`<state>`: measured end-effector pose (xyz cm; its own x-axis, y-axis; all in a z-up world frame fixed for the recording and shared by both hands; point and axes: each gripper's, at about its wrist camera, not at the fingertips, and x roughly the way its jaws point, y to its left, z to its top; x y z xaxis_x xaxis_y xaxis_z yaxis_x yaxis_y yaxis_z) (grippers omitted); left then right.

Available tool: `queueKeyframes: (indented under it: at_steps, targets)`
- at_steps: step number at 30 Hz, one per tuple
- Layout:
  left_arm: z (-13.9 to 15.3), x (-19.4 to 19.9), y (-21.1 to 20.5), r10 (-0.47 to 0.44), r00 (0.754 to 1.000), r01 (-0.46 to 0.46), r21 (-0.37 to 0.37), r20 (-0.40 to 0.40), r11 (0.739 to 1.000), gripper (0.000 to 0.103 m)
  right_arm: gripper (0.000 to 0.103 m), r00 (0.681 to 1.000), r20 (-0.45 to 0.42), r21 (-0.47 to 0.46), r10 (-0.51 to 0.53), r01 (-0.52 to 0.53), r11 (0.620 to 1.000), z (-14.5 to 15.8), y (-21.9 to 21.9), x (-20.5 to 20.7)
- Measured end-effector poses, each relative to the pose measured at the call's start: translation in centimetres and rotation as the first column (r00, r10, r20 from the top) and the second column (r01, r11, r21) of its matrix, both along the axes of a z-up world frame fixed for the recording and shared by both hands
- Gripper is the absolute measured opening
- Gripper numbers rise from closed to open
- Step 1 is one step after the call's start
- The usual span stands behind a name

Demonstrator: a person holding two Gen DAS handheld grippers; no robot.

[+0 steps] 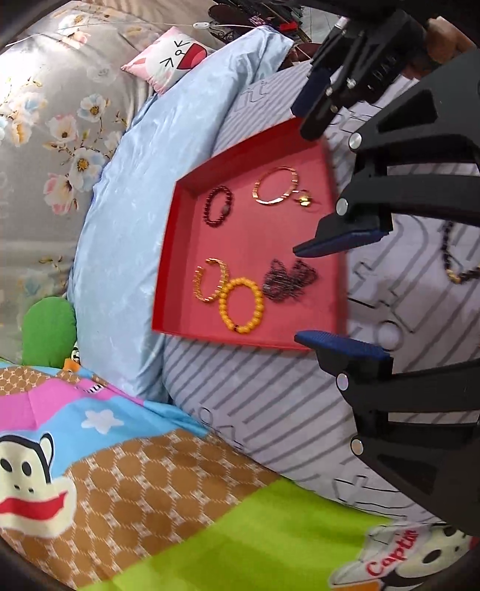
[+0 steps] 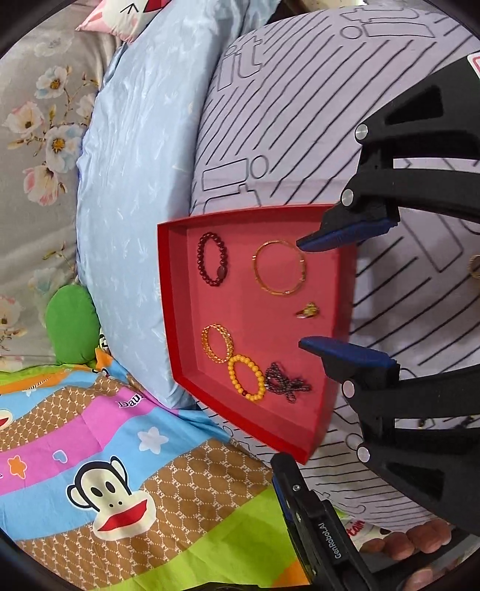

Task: Organize jewelry
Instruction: 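Move both tools back from the tray toward the remaining bracelets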

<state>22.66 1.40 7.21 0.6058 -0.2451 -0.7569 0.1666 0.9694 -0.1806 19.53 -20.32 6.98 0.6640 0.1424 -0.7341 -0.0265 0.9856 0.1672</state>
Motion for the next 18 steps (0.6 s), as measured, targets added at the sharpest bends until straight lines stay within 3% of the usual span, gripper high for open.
queueKeyframes:
  at_steps: [7, 18]
  targets:
    - [-0.9, -3.2, 0.4, 0.004, 1.000, -0.005, -0.009, -0.028, 1.000, 0.039, 0.047, 1.000, -0.019, 0.020, -0.018, 0.018, 1.000, -0.4, -0.2, -3.6]
    - [-2.3, -8.1, -0.6, -0.004, 0.999, 0.005, 0.035, -0.033, 0.999, 0.039, 0.047, 0.998, -0.053, -0.023, -0.029, 0.028, 0.999, -1.8, -0.2, -9.1]
